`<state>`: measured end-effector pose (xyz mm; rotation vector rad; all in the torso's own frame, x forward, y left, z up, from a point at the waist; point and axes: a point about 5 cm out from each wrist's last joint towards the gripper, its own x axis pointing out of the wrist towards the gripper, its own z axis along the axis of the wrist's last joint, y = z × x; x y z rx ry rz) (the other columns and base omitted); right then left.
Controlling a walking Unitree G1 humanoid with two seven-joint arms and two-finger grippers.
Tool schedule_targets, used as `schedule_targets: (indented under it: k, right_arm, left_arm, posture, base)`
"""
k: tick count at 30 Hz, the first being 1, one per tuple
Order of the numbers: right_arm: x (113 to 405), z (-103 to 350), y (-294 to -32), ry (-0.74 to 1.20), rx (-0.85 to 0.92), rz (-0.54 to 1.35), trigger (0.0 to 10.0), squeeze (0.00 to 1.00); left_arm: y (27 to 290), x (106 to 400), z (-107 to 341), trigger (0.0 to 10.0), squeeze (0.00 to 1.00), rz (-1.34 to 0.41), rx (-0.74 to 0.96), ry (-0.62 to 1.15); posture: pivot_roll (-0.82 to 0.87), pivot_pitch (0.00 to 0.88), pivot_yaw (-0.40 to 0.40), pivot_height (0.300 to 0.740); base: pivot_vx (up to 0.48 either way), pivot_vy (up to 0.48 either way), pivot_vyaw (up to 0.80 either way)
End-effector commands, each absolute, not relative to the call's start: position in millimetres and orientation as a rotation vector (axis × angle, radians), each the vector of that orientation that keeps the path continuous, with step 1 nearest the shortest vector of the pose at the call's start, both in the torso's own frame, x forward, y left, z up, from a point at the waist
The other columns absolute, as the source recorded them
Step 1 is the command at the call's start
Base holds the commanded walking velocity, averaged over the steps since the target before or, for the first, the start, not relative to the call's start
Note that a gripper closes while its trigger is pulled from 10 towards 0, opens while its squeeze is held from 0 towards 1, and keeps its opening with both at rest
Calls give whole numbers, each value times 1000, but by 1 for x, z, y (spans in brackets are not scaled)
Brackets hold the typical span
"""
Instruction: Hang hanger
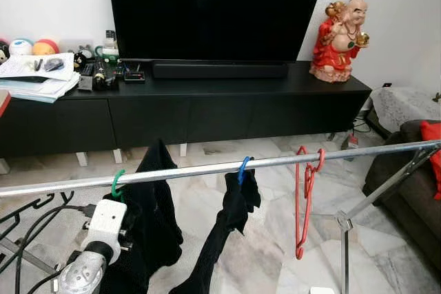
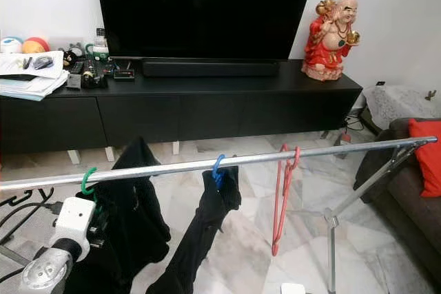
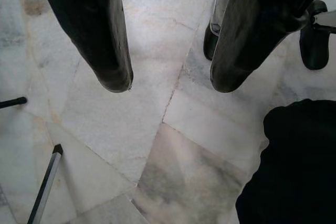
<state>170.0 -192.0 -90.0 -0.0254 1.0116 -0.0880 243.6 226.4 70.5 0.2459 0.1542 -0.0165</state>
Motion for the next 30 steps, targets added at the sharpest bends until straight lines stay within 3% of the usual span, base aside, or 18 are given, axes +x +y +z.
schedule_targets:
  k: [1,9,18,20,21,30]
  right_arm:
    - [170,-89,-198,1014,-28,-104,10000,0]
    - [170,-89,-198,1014,-30,-97,10000,0]
    - [170,-90,-197,1014,-24,-103,10000,0]
    - [170,-89,-197,1014,-25,-100,10000,0]
    - [170,-89,-197,1014,-27,-99,10000,0]
    - [170,-89,-197,1014,-32,-92,10000,0]
  left_arm:
    - [224,242,79,10000,1000,-23,228,113]
    - [218,227,97,10000,1000,-43,204,16]
    - [221,214,93,10000,1000,-25,180,35]
    - [211,214,98,10000,941,-104,190,27]
    - [206,215,102,10000,31,-139,213,19]
    - [183,211,95,10000,0,-417,336,121]
  posture:
    - [178,0,-142,740]
    - [192,0,-132,740]
    - [194,0,-127,740]
    - [198,0,-129,740]
    - [199,0,-129,740]
    - [197,0,-122,740]
  base:
    - [0,0,0]
    - [0,0,0]
    - [0,0,0]
    - [0,0,0]
    - [0,0,0]
    - [0,0,0]
